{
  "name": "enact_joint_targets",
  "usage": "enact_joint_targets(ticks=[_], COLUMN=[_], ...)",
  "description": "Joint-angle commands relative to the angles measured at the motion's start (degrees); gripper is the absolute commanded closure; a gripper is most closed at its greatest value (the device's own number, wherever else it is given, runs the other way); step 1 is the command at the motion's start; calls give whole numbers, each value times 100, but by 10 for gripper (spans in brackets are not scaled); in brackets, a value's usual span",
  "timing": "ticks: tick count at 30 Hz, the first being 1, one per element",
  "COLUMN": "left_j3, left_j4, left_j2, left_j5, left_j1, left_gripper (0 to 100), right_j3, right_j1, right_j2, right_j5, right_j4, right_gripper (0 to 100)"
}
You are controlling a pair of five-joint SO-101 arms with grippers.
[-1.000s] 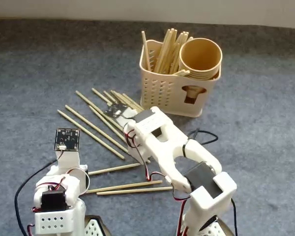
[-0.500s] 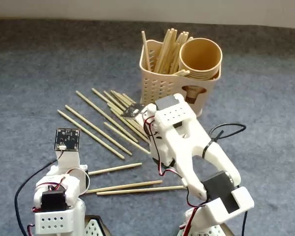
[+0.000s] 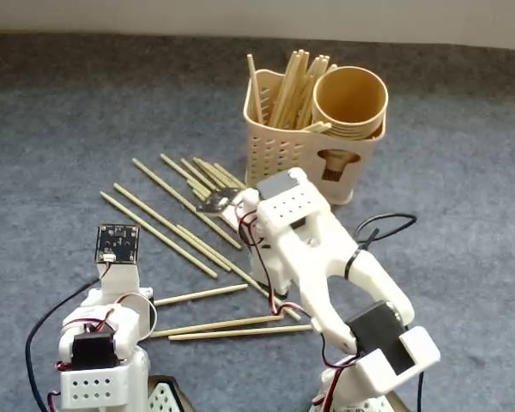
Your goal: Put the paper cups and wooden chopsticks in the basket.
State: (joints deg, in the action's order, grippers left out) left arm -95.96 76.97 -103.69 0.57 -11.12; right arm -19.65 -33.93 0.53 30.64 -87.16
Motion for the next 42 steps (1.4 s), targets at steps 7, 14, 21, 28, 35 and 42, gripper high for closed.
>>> enact_joint_targets(ticks=[7,14,21,28,35,42], left_j3=[-119,-119,-119,-119,-119,-119], left_j4=[26,26,26,26,26,26], left_j2=[40,40,40,40,40,40], left_j5=[-35,-35,-35,-35,-35,-35], left_j1=[-31,-31,-31,-31,-31,-31], left_gripper=[995,995,995,995,995,995], right_j3=[92,-453,-268,-31,-66,-251], right_j1=[-725,-813,-910,-796,-435,-365], right_j2=[-268,145,910,1042,426,-453], right_j5=[-1240,-1319,-1319,-1310,-1319,-1327], right_j4=[1938,2826,2835,2721,2457,2457], right_gripper=[865,865,871,993,994,994])
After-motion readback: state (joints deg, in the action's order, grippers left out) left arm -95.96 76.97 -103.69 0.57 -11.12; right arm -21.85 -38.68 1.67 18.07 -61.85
